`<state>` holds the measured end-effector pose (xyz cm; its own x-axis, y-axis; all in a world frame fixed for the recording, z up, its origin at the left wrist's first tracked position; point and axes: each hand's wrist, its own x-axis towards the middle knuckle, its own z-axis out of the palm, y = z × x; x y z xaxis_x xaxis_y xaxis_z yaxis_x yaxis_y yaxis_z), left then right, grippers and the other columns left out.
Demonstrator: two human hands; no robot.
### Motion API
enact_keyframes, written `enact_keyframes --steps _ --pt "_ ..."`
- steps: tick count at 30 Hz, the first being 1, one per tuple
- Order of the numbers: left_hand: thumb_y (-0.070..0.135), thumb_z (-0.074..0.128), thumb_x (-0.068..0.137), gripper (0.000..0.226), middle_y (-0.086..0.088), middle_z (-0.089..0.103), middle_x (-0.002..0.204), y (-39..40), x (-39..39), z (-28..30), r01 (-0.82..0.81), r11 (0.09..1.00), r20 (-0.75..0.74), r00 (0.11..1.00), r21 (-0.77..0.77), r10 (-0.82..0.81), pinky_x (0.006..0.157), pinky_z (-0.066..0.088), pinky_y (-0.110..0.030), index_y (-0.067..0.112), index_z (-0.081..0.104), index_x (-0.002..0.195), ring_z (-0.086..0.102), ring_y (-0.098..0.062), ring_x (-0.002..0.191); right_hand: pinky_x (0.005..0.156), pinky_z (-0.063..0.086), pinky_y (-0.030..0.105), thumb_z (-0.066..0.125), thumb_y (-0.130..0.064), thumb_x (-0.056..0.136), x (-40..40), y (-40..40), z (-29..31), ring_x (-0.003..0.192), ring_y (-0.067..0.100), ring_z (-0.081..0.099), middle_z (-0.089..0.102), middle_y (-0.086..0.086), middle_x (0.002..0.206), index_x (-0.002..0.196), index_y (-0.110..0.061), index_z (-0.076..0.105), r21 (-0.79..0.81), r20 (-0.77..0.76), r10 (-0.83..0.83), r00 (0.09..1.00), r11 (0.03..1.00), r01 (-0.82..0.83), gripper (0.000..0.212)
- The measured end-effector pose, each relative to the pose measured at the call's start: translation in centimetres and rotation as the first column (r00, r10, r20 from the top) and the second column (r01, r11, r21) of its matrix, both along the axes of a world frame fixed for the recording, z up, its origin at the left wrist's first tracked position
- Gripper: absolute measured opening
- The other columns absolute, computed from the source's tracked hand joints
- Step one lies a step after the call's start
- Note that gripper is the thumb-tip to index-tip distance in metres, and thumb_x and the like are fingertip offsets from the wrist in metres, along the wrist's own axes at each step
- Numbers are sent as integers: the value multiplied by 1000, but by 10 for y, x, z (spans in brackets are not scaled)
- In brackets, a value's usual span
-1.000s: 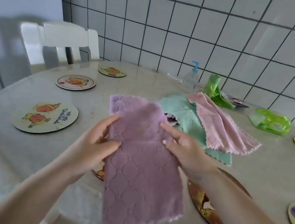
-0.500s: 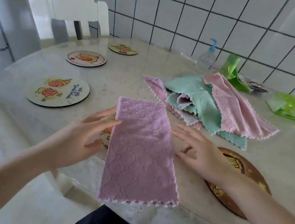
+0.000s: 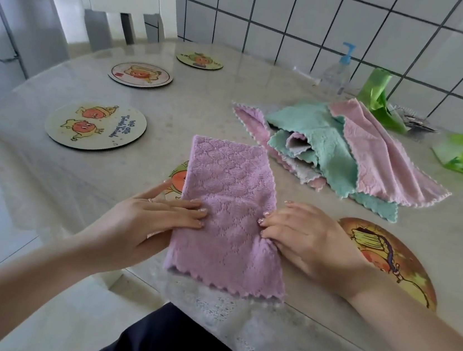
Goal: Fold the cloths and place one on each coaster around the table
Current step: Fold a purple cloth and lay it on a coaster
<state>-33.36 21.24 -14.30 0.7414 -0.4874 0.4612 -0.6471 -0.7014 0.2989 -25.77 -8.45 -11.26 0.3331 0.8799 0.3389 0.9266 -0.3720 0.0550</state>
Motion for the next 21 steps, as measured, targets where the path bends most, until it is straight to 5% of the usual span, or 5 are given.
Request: enact_keyframes --steps 4,8,12,18,21 --pt "39 44 94 27 17 70 100 -8 -12 15 -88 966 -77 994 -243 72 105 37 -24 28 65 106 61 3 102 70 52 32 45 -29 95 -7 0 0 72 12 62 65 -4 79 96 -20 57 203 -206 -85 975 971 127 14" --pt "44 48 87 12 17 57 63 -19 -30 33 -170 903 -90 985 -394 146 47 37 -12 52 57 83 47 1 47 53 41 2 48 -33 84 -34 1 19 65 -15 57 58 -29 66 82 -34 53 271 -462 -138 876 919 288 6" --pt "52 52 77 30 1 46 54 -23 -28 24 -267 825 -262 953 -498 150 46 30 -19 23 58 74 35 -1 48 51 41 6 57 -27 81 -40 5 22 61 -7 58 63 -29 70 71 -38 57 188 -678 -191 710 888 419 15" --pt "48 60 81 24 -15 66 80 -25 0 32 -419 702 -464 874 -576 141 68 52 -47 43 60 104 60 -39 76 64 51 33 55 -19 91 -12 18 15 63 13 64 70 1 71 78 -20 66 125 -825 -258 502 783 609 17" --pt "29 57 88 55 1 66 74 -23 17 34 -440 733 -449 870 -518 205 54 45 -25 39 35 137 57 -17 58 63 49 33 53 -11 90 4 26 12 60 12 60 68 2 69 81 -16 67 162 -873 -216 436 715 680 18"
